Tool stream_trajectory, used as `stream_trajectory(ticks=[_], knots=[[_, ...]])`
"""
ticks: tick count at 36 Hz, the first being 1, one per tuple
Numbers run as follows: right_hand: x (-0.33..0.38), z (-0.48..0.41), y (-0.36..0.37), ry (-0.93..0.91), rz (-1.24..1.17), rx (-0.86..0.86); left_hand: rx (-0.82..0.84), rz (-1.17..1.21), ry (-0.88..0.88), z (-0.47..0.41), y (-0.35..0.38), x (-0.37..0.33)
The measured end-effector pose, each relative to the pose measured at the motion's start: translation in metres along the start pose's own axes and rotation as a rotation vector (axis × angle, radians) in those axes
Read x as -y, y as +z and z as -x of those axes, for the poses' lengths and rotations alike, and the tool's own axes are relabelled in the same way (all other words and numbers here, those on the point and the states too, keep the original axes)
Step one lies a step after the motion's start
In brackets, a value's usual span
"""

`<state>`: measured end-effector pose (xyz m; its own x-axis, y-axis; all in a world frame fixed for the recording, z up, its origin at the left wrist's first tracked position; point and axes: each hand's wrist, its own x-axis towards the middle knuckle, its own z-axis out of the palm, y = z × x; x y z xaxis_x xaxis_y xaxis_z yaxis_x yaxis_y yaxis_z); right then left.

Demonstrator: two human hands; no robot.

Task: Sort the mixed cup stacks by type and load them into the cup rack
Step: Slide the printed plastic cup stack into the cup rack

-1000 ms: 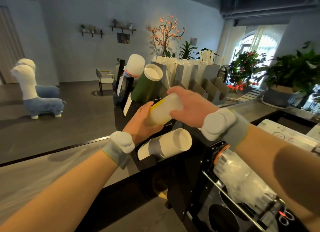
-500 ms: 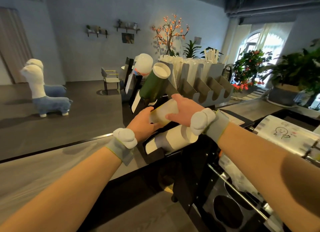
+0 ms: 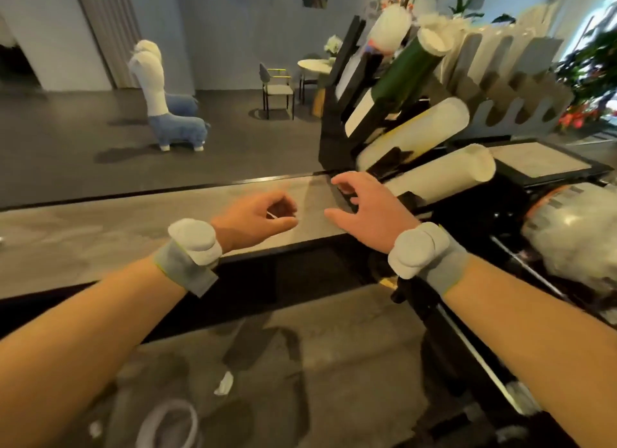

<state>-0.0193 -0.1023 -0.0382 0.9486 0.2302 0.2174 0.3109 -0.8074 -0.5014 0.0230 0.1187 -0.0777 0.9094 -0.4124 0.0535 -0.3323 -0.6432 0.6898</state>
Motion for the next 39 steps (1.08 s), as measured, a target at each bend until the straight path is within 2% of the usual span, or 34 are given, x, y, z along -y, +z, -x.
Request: stream_trajectory(ticks=[8, 16, 23, 27, 30, 39], knots=[[0.009, 0.052, 0.123, 0.179, -0.204, 0.270, 0.120, -0.013, -0.206, 0.105, 0.000, 0.092], [0.022, 0.108, 0.232, 0.305, -0.156, 0.529, 0.195, -0.025, -0.378, 0.178, 0.019, 0.159], [0.041, 0.152, 0.316, 0.363, -0.125, 0.730, 0.461, 0.102, -0.491, 0.240, 0.057, 0.208], [0.049, 0.163, 0.344, 0.370, -0.127, 0.798, 0.576, 0.055, -0.498, 0.262, 0.083, 0.232], [0.056, 0.166, 0.357, 0.358, -0.097, 0.774, 0.553, 0.022, -0.478, 0.270, 0.097, 0.235], [0.074, 0.165, 0.366, 0.373, -0.407, 0.686, 0.311, 0.038, -0.377, 0.273, 0.128, 0.248]])
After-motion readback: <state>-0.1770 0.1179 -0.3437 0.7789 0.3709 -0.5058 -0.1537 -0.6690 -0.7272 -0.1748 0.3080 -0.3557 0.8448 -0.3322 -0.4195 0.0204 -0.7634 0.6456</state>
